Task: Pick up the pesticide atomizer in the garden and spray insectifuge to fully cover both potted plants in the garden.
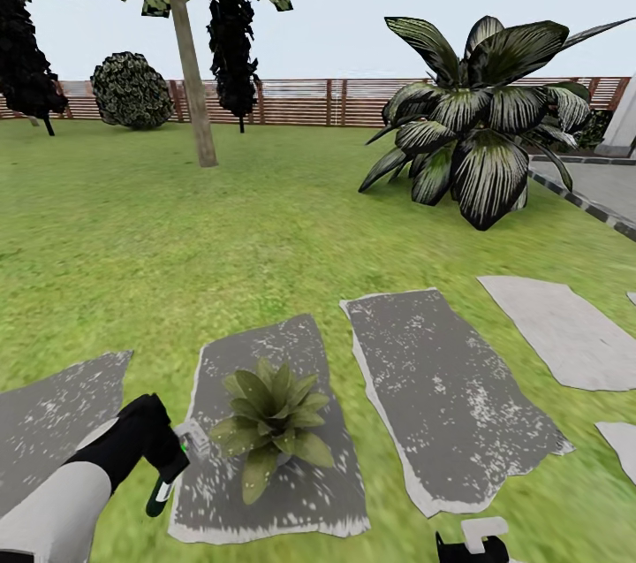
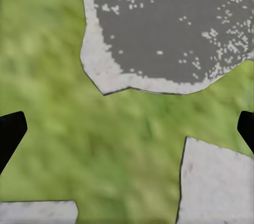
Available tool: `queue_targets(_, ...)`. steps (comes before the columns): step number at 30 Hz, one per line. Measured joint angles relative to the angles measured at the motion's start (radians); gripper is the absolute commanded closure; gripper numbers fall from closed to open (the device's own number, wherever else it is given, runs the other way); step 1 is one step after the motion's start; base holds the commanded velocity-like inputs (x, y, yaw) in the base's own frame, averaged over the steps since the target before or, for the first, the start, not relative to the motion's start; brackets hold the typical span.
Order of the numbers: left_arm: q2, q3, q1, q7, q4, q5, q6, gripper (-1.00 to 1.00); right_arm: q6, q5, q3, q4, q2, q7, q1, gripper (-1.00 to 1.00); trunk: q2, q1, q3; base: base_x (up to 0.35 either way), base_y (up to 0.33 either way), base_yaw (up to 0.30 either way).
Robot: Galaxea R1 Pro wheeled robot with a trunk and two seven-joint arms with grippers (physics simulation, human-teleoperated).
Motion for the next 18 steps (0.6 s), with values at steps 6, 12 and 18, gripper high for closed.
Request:
queue_targets(6, 0.016, 0.005, 0.005, 0.0, 0.001, -0.007, -0.005, 1.0, 0.0, 0.0, 0.0, 0.0, 0.0, 0.0, 0.0, -1.0, 0.0, 0.0, 0.0, 0.0, 0.0, 0.0)
queue_targets(12, -0.007, 0.0, -0.006, -0.032, 0.0, 0.001, 0.0, 1.0, 0.0, 0.0, 0.0, -0.001, 0.001, 0.0, 0.0, -1.0, 0.0, 0.0, 0.0, 0.0, 0.0, 0.0)
queue_targets(18, -0.026, -0.005, -0.063, -0.152, 0.001, -0.031, -0.001, 1.0, 0.0, 0.0, 0.0, -0.001, 0.002, 0.0, 0.0, -1.0, 0.0, 0.0, 0.0, 0.0, 0.0, 0.0)
